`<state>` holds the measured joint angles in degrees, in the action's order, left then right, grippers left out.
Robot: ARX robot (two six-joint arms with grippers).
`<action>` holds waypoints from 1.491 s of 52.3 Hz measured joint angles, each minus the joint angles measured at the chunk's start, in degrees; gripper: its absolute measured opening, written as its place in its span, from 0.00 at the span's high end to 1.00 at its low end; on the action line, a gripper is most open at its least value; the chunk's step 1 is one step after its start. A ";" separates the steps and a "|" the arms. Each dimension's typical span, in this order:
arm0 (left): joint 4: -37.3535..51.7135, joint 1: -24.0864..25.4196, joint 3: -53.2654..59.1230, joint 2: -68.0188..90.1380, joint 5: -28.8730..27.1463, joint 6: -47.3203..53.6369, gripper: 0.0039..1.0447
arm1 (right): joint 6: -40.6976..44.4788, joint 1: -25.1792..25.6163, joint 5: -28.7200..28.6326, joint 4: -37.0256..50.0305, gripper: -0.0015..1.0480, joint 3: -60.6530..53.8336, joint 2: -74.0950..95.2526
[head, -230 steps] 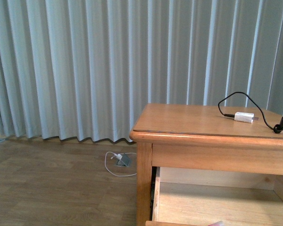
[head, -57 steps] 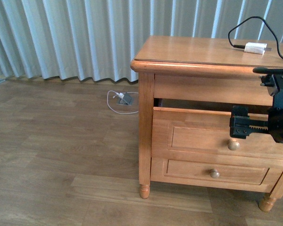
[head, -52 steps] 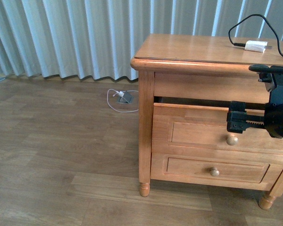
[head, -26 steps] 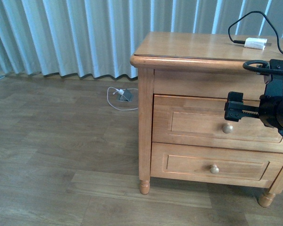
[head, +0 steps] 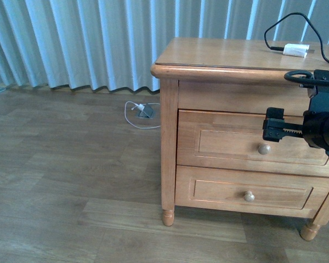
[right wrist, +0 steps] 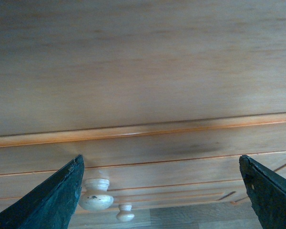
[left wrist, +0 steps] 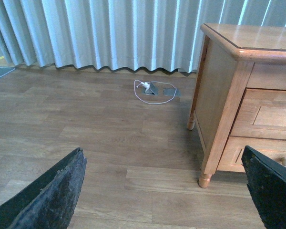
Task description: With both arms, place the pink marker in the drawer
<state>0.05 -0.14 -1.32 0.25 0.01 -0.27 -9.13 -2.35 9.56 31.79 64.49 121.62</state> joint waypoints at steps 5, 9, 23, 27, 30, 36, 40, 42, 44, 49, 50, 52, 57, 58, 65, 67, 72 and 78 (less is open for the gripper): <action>0.00 0.00 0.00 0.00 0.00 0.00 0.05 | -0.37 0.37 -1.16 -1.38 0.08 -1.97 -2.36; 0.00 0.00 0.00 0.00 0.00 0.02 0.05 | -0.37 0.52 -2.60 -2.78 0.08 -4.52 -5.84; 0.00 0.00 0.00 0.00 0.00 0.00 0.05 | -0.46 0.33 -7.78 -9.40 0.08 -15.28 -23.08; 0.00 0.00 0.00 0.00 0.00 0.02 0.05 | -0.50 0.33 -9.31 -12.50 0.08 -18.23 -29.42; 0.00 0.00 0.00 0.00 0.00 0.00 0.05 | -0.35 0.35 -9.97 -14.27 0.08 -20.35 -34.27; 0.00 0.00 0.00 0.00 0.00 0.02 0.05 | -0.37 0.46 -12.33 -20.35 0.08 -23.93 -46.93; 0.00 0.00 0.00 0.00 0.00 0.02 0.05 | -0.35 0.46 -13.90 -26.47 0.08 -25.62 -56.81; 0.00 0.00 0.00 0.00 0.00 0.00 0.05 | -0.35 0.48 -14.67 -29.35 0.08 -26.18 -61.07; -0.02 0.00 0.00 0.00 0.00 0.02 0.05 | -0.35 0.59 -15.34 -32.20 0.08 -26.71 -65.20; 0.00 0.00 0.00 0.00 0.00 0.00 0.05 | -0.35 1.11 -16.24 -38.93 0.08 -28.15 -74.82; 0.00 0.00 0.00 0.00 0.00 0.00 0.05 | -0.33 1.29 -16.74 -40.94 0.08 -28.44 -77.37; -0.02 0.00 0.00 0.00 0.00 0.02 0.05 | -0.04 1.64 -16.61 -44.39 0.08 -29.16 -82.07; -0.02 0.00 0.00 0.00 0.00 0.00 0.05 | 0.33 1.88 -16.13 -45.66 0.08 -29.57 -85.72; -0.02 0.00 0.00 0.00 0.00 0.02 0.05 | 0.35 1.90 -16.09 -45.66 0.08 -29.57 -85.96; -0.02 0.00 0.00 0.00 0.00 0.02 0.05 | 0.48 1.95 -16.06 -45.68 0.08 -29.73 -85.50; -0.02 0.00 0.00 0.00 0.00 0.00 0.05 | 2.14 2.03 -13.60 -41.40 0.12 -31.74 -86.23; -0.02 0.00 0.00 0.00 -0.02 0.00 0.05 | 6.12 2.19 -9.75 -26.95 0.29 -39.71 -90.42; -0.02 0.00 0.00 0.00 0.02 0.02 0.05 | 7.78 2.32 -9.44 -22.73 0.48 -44.96 -93.68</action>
<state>0.03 -0.14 -1.32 0.25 0.03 -0.25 -1.34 -0.03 0.12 9.06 19.53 27.94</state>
